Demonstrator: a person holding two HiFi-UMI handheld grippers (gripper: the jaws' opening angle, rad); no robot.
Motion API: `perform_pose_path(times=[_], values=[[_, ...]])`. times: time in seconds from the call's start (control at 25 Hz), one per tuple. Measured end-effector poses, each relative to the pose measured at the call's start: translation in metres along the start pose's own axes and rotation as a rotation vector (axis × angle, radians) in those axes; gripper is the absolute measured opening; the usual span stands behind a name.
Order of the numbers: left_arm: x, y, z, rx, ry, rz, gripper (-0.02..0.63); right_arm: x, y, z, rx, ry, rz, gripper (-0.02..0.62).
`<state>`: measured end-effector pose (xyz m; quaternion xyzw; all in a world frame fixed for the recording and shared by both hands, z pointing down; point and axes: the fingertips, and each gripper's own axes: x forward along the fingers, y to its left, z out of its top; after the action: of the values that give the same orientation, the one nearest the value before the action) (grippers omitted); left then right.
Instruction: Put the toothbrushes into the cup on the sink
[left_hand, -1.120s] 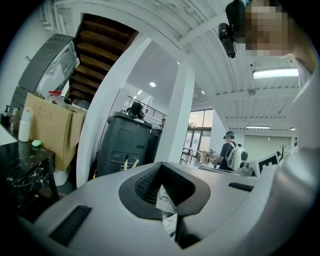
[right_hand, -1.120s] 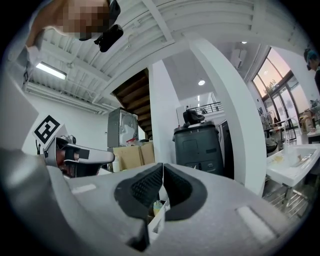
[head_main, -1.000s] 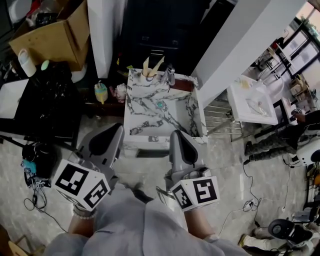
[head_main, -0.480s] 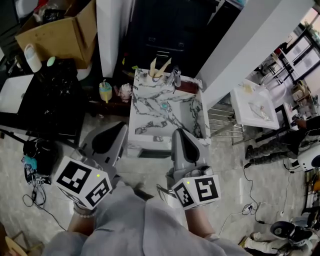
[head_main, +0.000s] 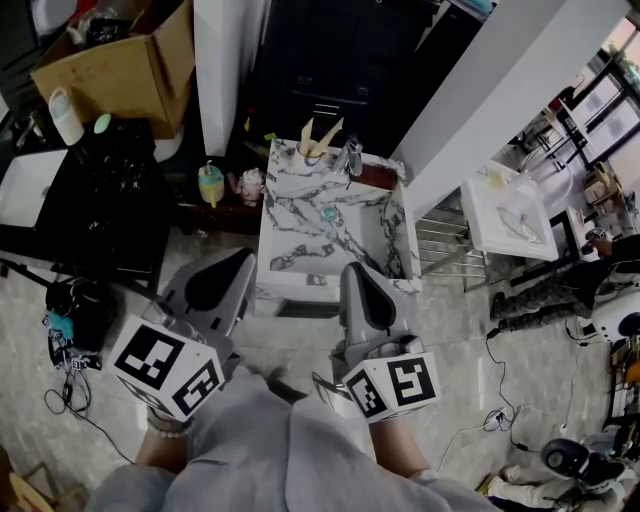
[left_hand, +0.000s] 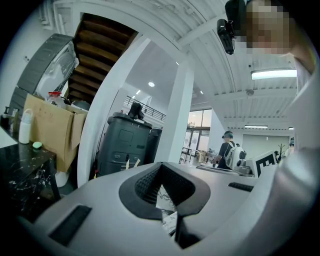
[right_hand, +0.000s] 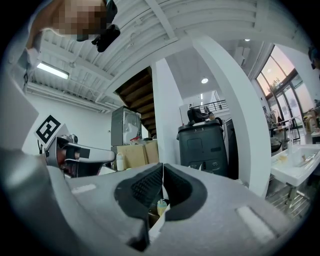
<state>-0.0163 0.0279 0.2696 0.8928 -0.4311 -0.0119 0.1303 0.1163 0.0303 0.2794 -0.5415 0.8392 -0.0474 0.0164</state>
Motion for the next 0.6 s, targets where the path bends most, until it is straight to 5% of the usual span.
perform_pose_path(times=[0.6], values=[[0.0053,-0.0048,-0.0040,0.005,0.009,-0.014,0.006,-0.0024,-0.0051,-0.0047,0.011,0.008,-0.001,0.000]])
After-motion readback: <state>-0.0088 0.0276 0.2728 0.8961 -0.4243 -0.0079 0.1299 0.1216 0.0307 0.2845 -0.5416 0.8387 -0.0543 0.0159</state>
